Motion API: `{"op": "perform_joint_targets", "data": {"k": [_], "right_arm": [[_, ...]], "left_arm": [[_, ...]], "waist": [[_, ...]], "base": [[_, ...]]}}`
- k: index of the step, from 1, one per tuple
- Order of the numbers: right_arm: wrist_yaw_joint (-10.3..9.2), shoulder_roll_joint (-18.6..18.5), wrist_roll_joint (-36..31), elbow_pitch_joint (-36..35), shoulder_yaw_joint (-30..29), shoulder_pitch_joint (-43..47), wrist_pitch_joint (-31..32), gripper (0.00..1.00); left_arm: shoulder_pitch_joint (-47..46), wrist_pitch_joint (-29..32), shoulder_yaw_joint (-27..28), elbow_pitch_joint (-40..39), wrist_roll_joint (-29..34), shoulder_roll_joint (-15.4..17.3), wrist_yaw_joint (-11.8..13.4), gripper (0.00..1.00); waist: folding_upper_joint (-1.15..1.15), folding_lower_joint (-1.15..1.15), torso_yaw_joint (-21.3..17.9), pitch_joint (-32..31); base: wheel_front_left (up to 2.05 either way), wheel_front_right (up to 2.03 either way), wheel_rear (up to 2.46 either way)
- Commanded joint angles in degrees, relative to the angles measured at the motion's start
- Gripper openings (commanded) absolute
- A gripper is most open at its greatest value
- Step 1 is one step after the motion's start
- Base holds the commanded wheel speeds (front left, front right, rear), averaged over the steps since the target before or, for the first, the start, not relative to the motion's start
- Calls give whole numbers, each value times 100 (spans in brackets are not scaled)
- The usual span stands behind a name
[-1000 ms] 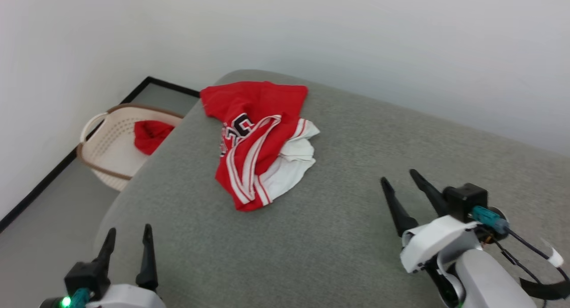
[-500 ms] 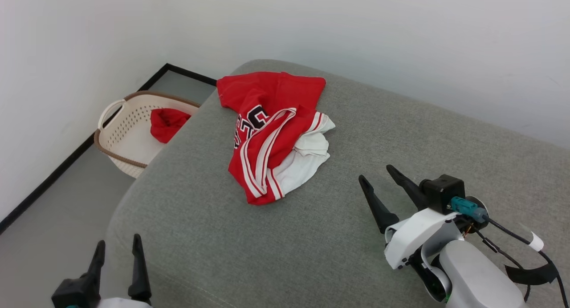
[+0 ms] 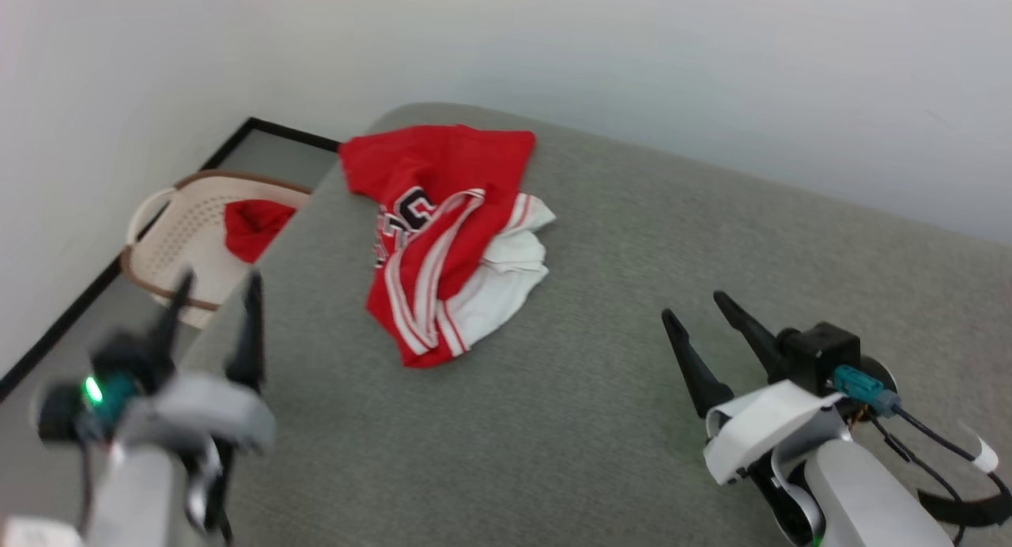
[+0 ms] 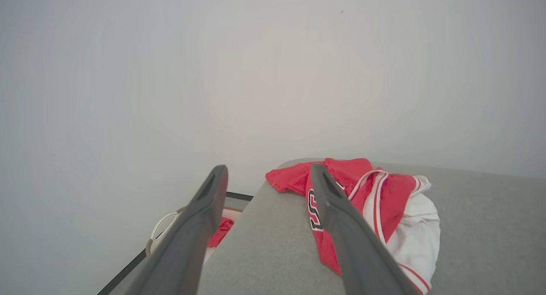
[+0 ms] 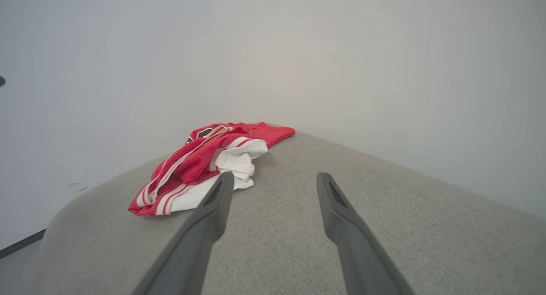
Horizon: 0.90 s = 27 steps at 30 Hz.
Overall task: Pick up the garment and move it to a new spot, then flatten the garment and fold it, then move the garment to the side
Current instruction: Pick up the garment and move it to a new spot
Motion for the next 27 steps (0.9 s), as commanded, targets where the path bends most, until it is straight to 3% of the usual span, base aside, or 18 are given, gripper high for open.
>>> {"op": "perform_joint_targets", "data": {"k": [1,8,13,19,27], "right_arm": [[-8,-8,-74,-56,2,-86,-26,100],[-8,80,-274,-297,80,-452,-26,100],[-8,186,-384,-531,-9,-652,-25,100],[-8,252,-475,-767,-62,-698,-26,100],[-8,294,-590,-1064,-47,-756,-26,100]], "left_arm": [[-322,-3,-2,66,-55,77,-35,100],[-2098,268,-156,1108,-615,720,-74,100],[-3095,827,-513,1965,-1278,1324,-74,100],[-3792,2253,-849,2708,-2754,1784,-75,100],[-4003,4213,-1498,3410,-3615,2169,-75,100]], "waist": [[0,0,-729,656],[0,0,-1707,1594],[0,0,-2228,2079],[0,0,-2559,2316],[0,0,-2718,2425]], "base": [[0,0,0],[0,0,0],[0,0,0],[0,0,0],[0,0,0]]}}
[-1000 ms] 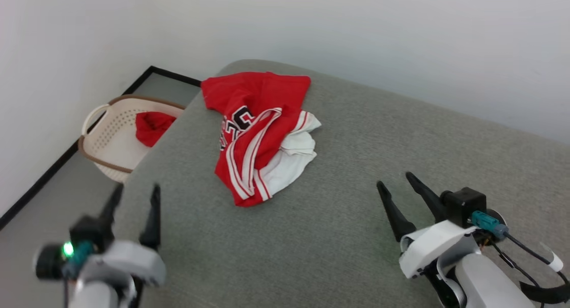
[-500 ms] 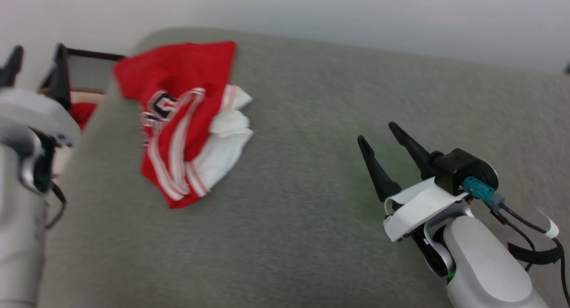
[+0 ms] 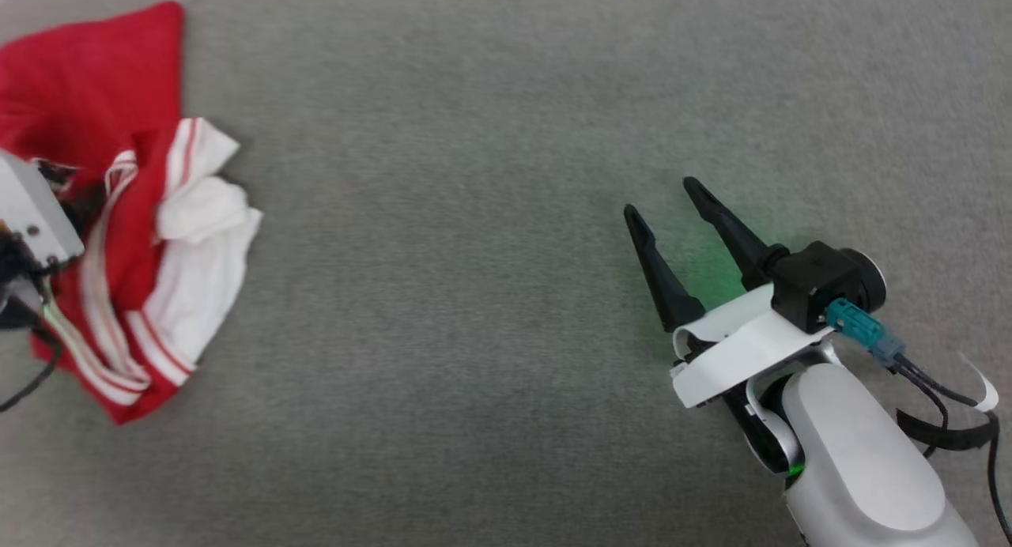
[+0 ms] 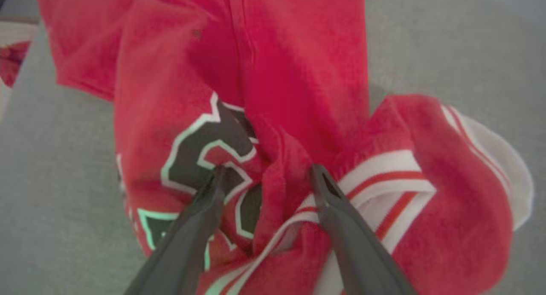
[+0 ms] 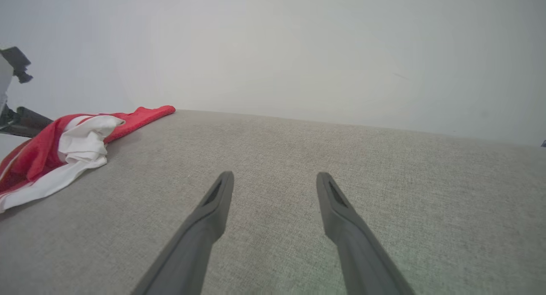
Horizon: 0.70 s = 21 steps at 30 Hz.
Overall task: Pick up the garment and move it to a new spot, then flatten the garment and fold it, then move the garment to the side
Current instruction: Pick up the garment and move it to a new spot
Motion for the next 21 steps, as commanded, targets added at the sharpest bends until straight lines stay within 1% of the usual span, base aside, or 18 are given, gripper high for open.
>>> {"op": "perform_joint_targets", "data": {"k": [1,4,7,14,15,16,17,18,19,21], "right_arm": [[-8,21,-46,-80,48,-109,-25,100],[-8,9,-114,-256,87,-132,-25,100],[-8,-25,-172,-426,134,-107,-25,100],[-8,-74,-269,-744,244,-72,-25,100],[-8,-77,-271,-761,252,-65,-25,100],[-8,-74,-271,-768,257,-55,-25,100],[-8,-75,-269,-775,260,-43,-25,100],[-8,-76,-266,-774,257,-25,-25,100],[-8,-73,-259,-764,260,-10,-25,100],[-8,-63,-239,-730,267,30,-25,100]], "left_arm": [[-55,235,-59,105,-119,17,-12,100],[-35,732,-136,299,-404,-36,-14,100],[45,964,-221,496,-554,-144,-13,100],[165,961,-422,656,-776,-448,-19,100],[190,962,-443,635,-827,-475,-21,94],[211,966,-453,619,-895,-493,-23,62],[230,951,-475,560,-954,-517,-30,42],[240,889,-469,524,-1020,-512,-36,4],[236,802,-476,491,-1052,-483,-36,0],[235,601,-515,427,-1069,-387,-34,0]], "waist": [[0,0,-397,402],[0,0,-433,492],[0,0,-459,554],[0,0,-457,639],[0,0,-455,629],[0,0,-453,613],[0,0,-446,589],[0,0,-435,559],[0,0,-425,527],[0,0,-401,437]], "base": [[0,0,0],[0,0,0],[0,0,0],[0,0,0],[0,0,0],[0,0,0],[0,0,0],[0,0,0],[0,0,0],[0,0,0]]}}
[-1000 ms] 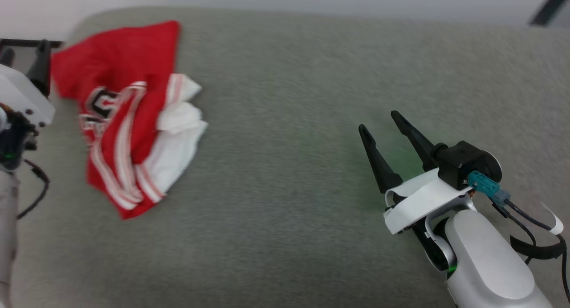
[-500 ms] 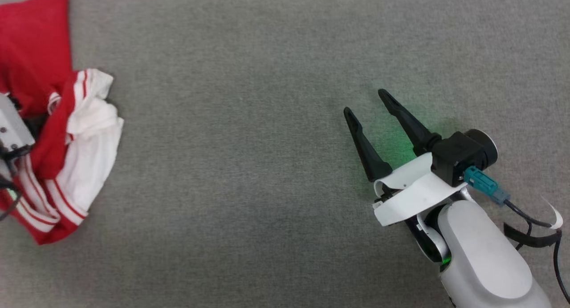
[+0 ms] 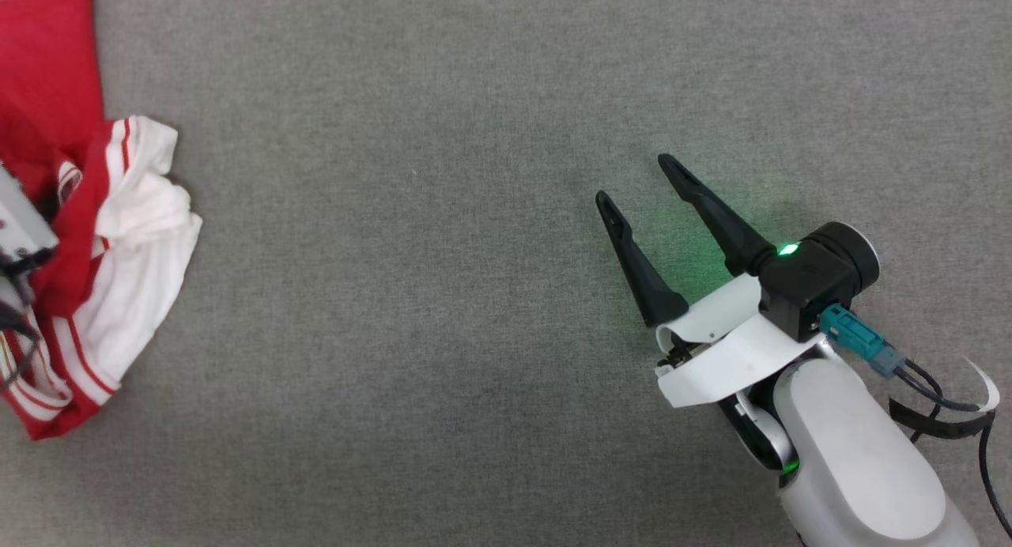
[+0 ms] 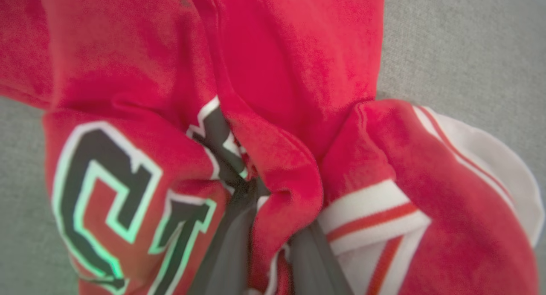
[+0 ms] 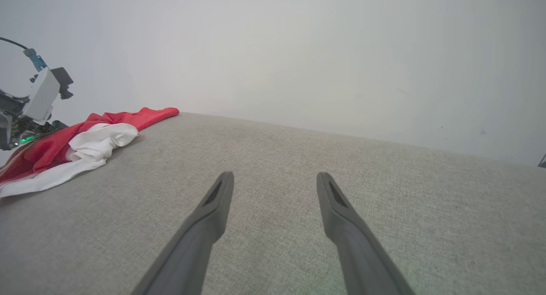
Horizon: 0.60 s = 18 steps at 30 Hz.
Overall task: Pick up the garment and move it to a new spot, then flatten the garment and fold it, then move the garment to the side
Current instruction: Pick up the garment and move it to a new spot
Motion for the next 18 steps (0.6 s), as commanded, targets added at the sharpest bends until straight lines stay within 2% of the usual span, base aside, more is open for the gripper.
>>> {"op": "perform_joint_targets", "data": {"k": [1,8,18], "right_arm": [[-8,14,34,35,16,108,-25,100],[-8,54,175,198,-73,293,-25,100],[-8,178,411,326,-515,758,-25,100]], "left_arm": [[346,-79,-226,3,-48,-452,-61,0],[352,-1381,-515,-572,-54,-12,-45,0],[193,-2129,-1283,-1724,-366,159,-45,0]], "waist": [[0,0,41,-145],[0,0,129,-666],[0,0,24,-1338]], "base": [[0,0,0],[0,0,0],[0,0,0]]}}
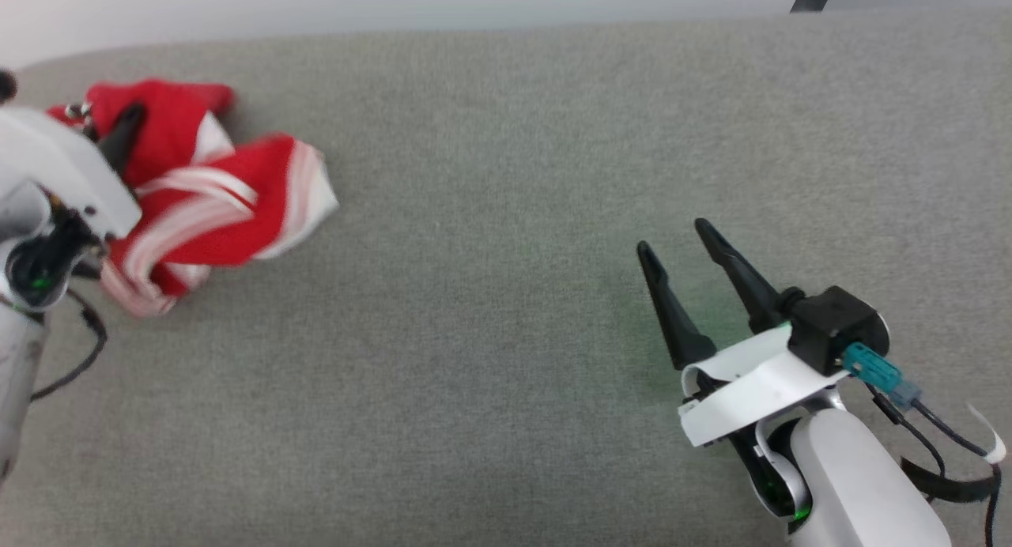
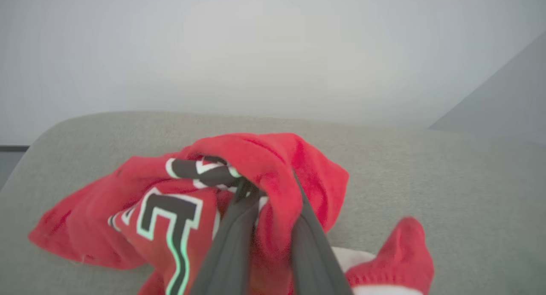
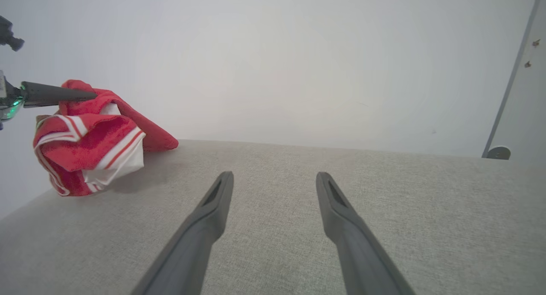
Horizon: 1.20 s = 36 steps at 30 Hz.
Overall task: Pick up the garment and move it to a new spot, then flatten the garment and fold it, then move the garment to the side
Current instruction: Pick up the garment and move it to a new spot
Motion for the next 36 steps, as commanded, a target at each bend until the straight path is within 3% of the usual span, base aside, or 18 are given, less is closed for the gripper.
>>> {"op": "perform_joint_targets", "data": {"k": [1,11,17,22,27,36], "right_arm": [[-8,34,72,-23,-155,138,-25,100],[-8,130,58,-165,-752,463,-25,100],[-8,213,89,-323,-1247,554,-18,100],[-8,274,133,-466,-1590,582,-18,100],[-8,319,208,-559,-1760,521,-18,100],[-8,339,589,-663,-1683,329,-18,100]], "left_arm": [[-157,-44,-156,-256,-67,-31,-25,0],[-647,153,-931,-1611,-127,-415,-24,0],[-814,441,-1139,-2452,-600,-949,-23,0],[-910,812,-1284,-2785,-943,-1449,134,0],[-927,1052,-1641,-2353,-817,-1721,171,0],[-1272,910,-1874,-408,-491,-1832,64,0]], "waist": [[0,0,-113,-275],[0,0,-586,-338],[0,0,-991,-168],[0,0,-1300,50],[0,0,-1579,284],[0,0,-2031,716]], "base": [[0,0,0],[0,0,0],[0,0,0],[0,0,0],[0,0,0],[0,0,0]]}}
